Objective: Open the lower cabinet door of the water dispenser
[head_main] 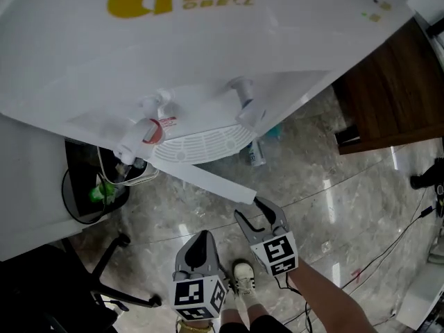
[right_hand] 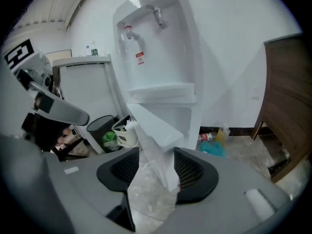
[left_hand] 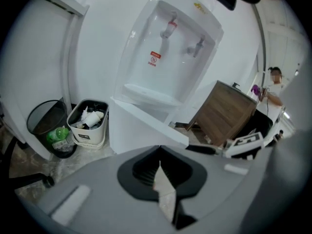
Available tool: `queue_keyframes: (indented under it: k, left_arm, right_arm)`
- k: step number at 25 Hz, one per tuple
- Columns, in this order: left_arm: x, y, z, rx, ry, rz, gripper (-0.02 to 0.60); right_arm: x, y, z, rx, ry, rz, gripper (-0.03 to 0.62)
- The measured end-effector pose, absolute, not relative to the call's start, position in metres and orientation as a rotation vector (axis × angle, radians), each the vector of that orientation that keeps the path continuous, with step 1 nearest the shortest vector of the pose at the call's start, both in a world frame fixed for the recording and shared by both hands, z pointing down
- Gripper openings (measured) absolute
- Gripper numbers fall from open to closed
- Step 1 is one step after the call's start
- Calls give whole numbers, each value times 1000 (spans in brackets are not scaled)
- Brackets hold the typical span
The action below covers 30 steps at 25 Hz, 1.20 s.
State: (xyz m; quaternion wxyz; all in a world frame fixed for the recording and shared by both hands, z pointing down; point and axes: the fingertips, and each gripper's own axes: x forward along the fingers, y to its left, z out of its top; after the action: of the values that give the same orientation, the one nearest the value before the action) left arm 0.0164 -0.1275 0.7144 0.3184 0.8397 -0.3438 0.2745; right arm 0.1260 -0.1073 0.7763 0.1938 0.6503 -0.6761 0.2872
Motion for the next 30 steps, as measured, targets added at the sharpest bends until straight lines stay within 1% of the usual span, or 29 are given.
queue_keyframes:
  k: [3,8,13,16,19,22,24,25,26,30]
  left_arm:
    - [-9,-121,718,2200,-954,732,6]
    - [-70,-108,727,2193,-1034,785,6]
    - [-132,-101,738,2091,-1132,761,6]
    - [-147,-97,740,2076,-1143,747,6]
    - [-147,-93,738,2095,-1130,751,6]
    - [-138,-89,734,2112,-1112,749,6]
    - [-127,-86,729,2124,-1092,741,6]
    - [-120,-85,726,2132,-1079,737,6]
    - [-112,-83,722,2141,-1066,735,6]
    - [-75,-76,705,2184,-1007,715,6]
  right_arm:
    - [76,-86,774,1814,-1934,896,221]
    - [-4,-69,770,1756,-2014,1007,199]
    - [-64,-71,768,1672,-2075,1022,182]
    - [-85,-75,769,1645,-2096,1018,165]
    - [-92,-76,770,1608,-2108,1011,163]
    - [-86,-70,763,1595,-2100,1055,105]
    - [-67,-61,754,1667,-2050,1099,55]
    - [-54,-56,748,1727,-2015,1116,10]
    - [-40,-51,740,1790,-1978,1129,0]
    - [13,-30,714,1980,-1861,1158,-1]
